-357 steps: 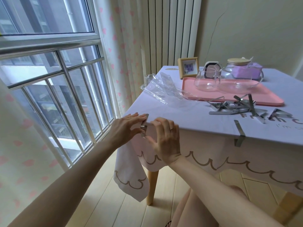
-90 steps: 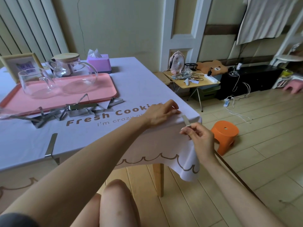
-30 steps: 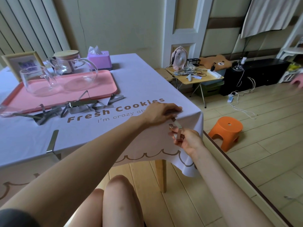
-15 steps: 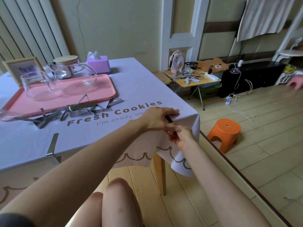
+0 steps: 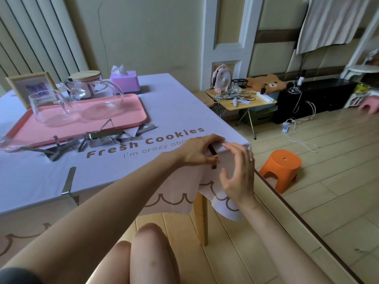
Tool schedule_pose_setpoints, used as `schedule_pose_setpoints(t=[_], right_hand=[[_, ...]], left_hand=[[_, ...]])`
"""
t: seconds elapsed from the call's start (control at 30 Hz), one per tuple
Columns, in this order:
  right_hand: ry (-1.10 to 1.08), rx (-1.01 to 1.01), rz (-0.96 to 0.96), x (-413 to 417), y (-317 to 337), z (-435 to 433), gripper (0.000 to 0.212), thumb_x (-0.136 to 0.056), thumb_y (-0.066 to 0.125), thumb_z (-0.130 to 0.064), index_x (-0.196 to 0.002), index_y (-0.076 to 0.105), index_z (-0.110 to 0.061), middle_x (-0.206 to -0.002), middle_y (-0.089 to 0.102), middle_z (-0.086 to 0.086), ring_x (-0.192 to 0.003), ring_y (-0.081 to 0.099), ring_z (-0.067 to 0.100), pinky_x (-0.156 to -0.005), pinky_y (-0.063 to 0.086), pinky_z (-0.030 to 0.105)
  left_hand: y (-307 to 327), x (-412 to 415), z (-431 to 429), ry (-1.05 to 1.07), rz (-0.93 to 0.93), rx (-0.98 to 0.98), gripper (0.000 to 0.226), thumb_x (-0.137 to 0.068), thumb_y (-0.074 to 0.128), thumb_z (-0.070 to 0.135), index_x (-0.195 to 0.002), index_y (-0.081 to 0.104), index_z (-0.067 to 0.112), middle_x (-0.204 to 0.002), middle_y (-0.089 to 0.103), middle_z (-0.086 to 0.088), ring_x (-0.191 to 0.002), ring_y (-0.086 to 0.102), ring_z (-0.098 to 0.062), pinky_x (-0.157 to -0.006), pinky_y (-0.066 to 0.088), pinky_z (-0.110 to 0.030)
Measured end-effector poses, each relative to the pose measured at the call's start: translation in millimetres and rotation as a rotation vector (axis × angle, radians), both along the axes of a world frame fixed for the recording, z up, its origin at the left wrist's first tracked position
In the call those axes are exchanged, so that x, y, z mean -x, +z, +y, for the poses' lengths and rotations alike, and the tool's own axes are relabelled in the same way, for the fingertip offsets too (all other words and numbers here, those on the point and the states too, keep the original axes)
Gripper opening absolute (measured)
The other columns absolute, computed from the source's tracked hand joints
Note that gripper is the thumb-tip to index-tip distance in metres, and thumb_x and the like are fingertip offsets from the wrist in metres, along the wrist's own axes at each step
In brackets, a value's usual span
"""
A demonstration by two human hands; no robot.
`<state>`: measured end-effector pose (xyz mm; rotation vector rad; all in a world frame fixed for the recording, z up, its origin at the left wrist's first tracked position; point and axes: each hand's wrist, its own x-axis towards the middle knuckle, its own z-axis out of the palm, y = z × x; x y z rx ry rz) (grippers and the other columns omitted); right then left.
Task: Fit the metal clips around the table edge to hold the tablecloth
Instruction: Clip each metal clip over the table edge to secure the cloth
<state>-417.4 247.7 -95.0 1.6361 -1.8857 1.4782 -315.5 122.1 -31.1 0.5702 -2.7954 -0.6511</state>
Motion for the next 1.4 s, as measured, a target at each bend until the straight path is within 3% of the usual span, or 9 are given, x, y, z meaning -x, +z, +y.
schedule_pose_setpoints(t=[0.1,0.2,0.3,0.47,0.8,0.93,1.03,1.23,1.4], right_hand=[[-0.011,-0.155,0.159,10.6,-6.3,-10.9,0.058,-0.075,0.067,-0.034,-0.126,0.048,-0.012,-0.129,0.051,0.003,-0.128,0.041,0.019,-0.117,0.013,0.040],[-0.122,-0.140,0.280,12.4,-12.1,-19.2,0.055,-0.072,0.077,-0.032,-0.117,0.055,-0.012,-0.122,0.057,0.004,-0.122,0.044,0.018,-0.113,0.021,0.042],[-0.174,-0.056,0.286,11.3,-10.3,-22.9,0.042,-0.071,0.074,-0.017,-0.110,0.059,-0.011,-0.113,0.061,0.005,-0.116,0.047,0.017,-0.109,0.028,0.045],[-0.121,-0.046,0.323,15.8,-15.3,-22.7,0.040,-0.080,0.059,-0.031,-0.114,0.054,-0.011,-0.116,0.060,0.007,-0.119,0.051,0.023,-0.114,0.023,0.044],[-0.145,0.066,0.344,21.2,-15.6,-27.6,0.034,-0.073,0.075,-0.010,-0.104,0.061,-0.005,-0.105,0.064,0.008,-0.111,0.050,0.017,-0.106,0.035,0.037],[-0.133,0.048,0.331,24.3,-12.8,-28.3,0.033,-0.076,0.073,-0.019,-0.104,0.061,-0.007,-0.106,0.063,0.007,-0.106,0.050,0.016,-0.093,0.044,0.035],[-0.151,0.017,0.343,27.1,-10.5,-30.5,0.032,-0.078,0.068,-0.029,-0.103,0.061,-0.010,-0.107,0.061,0.005,-0.101,0.051,0.017,-0.087,0.041,0.031],[-0.197,-0.010,0.419,32.7,-9.4,-34.2,0.034,-0.073,0.075,-0.026,-0.102,0.061,-0.013,-0.106,0.060,0.003,-0.096,0.052,0.020,-0.081,0.040,0.032],[-0.123,-0.088,0.448,42.5,-5.5,-32.6,0.053,-0.063,0.080,-0.031,-0.109,0.059,-0.016,-0.111,0.059,0.002,-0.098,0.047,0.017,-0.083,0.034,0.030]], left_hand=[[-0.2,-1.4,3.5,0.042,0.075,-0.077,0.075,-0.079,0.071,0.031,-0.140,0.031,0.016,-0.145,0.037,-0.005,-0.131,0.037,-0.018,-0.101,0.031,-0.025],[-1.7,-3.3,5.0,0.150,0.135,0.069,0.077,-0.072,0.075,0.042,-0.131,0.038,0.010,-0.139,0.033,-0.007,-0.122,0.037,-0.019,-0.098,0.036,-0.026],[-7.1,-5.1,10.6,0.268,0.134,0.241,0.068,-0.071,0.071,0.054,-0.113,0.047,0.007,-0.116,0.042,-0.008,-0.097,0.041,-0.018,-0.080,0.041,-0.028],[-9.5,-6.5,14.4,0.250,0.134,0.311,0.054,-0.079,0.063,0.054,-0.100,0.055,0.005,-0.102,0.050,-0.008,-0.084,0.046,-0.018,-0.069,0.041,-0.028],[-8.7,4.6,16.7,0.312,0.106,0.501,0.055,-0.082,0.053,0.061,-0.101,0.061,0.010,-0.100,0.059,-0.005,-0.089,0.057,-0.022,-0.067,0.041,-0.032],[-8.7,7.2,17.3,0.338,0.094,0.524,0.056,-0.082,0.051,0.062,-0.100,0.061,0.010,-0.100,0.059,-0.005,-0.091,0.055,-0.022,-0.068,0.042,-0.033],[-8.5,7.9,16.8,0.345,0.079,0.531,0.055,-0.084,0.049,0.061,-0.103,0.060,0.011,-0.101,0.060,-0.005,-0.093,0.055,-0.021,-0.068,0.040,-0.031],[-9.0,10.6,17.7,0.379,0.039,0.536,0.056,-0.084,0.046,0.062,-0.107,0.059,0.012,-0.105,0.061,-0.004,-0.098,0.053,-0.020,-0.067,0.035,-0.027],[-2.4,-3.8,7.7,0.261,-0.017,0.414,0.068,-0.079,0.046,0.067,-0.124,0.054,0.016,-0.127,0.056,-0.004,-0.117,0.048,-0.023,-0.086,0.045,-0.036]])
